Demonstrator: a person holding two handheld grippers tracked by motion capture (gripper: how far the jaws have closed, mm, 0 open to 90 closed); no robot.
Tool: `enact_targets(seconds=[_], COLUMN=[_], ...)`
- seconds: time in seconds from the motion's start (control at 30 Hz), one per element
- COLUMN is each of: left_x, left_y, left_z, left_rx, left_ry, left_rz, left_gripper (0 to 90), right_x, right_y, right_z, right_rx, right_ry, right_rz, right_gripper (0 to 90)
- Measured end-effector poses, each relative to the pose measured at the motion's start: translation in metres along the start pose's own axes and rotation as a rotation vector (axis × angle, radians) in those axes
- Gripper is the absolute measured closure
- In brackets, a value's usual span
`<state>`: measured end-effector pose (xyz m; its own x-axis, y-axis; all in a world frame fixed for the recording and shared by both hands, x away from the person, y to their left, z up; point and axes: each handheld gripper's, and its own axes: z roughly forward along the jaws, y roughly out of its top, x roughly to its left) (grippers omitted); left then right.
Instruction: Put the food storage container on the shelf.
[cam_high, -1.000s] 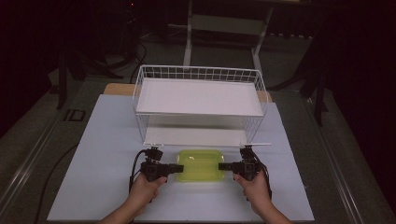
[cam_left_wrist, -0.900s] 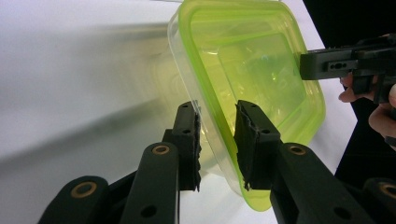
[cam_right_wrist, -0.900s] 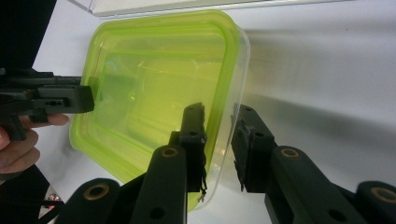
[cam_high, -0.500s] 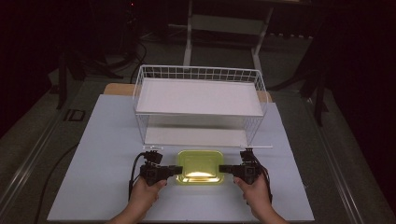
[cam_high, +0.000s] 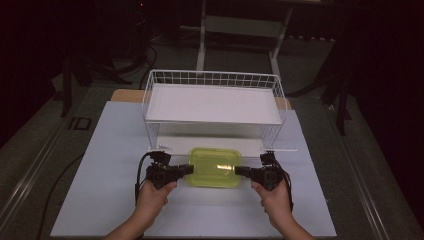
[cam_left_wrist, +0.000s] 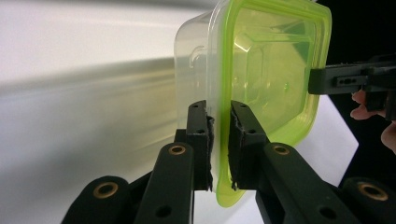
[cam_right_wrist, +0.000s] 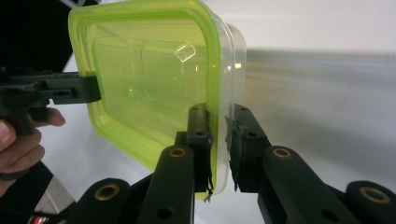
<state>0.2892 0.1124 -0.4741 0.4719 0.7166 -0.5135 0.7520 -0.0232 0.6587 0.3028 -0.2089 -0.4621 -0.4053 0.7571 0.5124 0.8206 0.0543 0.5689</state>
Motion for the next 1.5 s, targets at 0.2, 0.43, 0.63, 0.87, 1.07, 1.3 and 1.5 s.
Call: enact_targets(seconds=[0.2,0.43,0.63,0.87,1.07,1.3,1.5], left_x=[0.003,0.010,0.024,0.036,0.046,0.053,0.053], left_y=[0.025,0.036,0.033,0.033,0.033,0.034,0.031], left_z=[0.004,0.021,0.037,0.046,0.055,0.062,0.066], left_rx=[-0.035,-0.066,-0.067,-0.066,-0.029,-0.035,-0.084], left_ry=[-0.001,0.011,0.013,0.018,0.022,0.034,0.040], left_rz=[0.006,0.026,0.005,-0.028,-0.052,-0.069,-0.036], left_gripper=[80.8,80.7,80.6,80.6,80.6,80.5,75.8], right_x=[0.000,-0.010,-0.021,-0.027,-0.030,-0.034,-0.037], right_y=[0.024,0.040,0.044,0.048,0.050,0.051,0.052], right_z=[-0.002,0.008,0.023,0.038,0.048,0.057,0.060], right_rx=[-0.053,-0.102,-0.094,-0.082,-0.044,-0.040,-0.080], right_ry=[-0.007,-0.064,-0.095,-0.112,-0.141,-0.165,-0.155], right_rz=[-0.014,-0.033,-0.011,0.006,0.030,0.029,0.030], right_gripper=[79.6,79.2,79.1,78.9,78.9,78.9,75.7])
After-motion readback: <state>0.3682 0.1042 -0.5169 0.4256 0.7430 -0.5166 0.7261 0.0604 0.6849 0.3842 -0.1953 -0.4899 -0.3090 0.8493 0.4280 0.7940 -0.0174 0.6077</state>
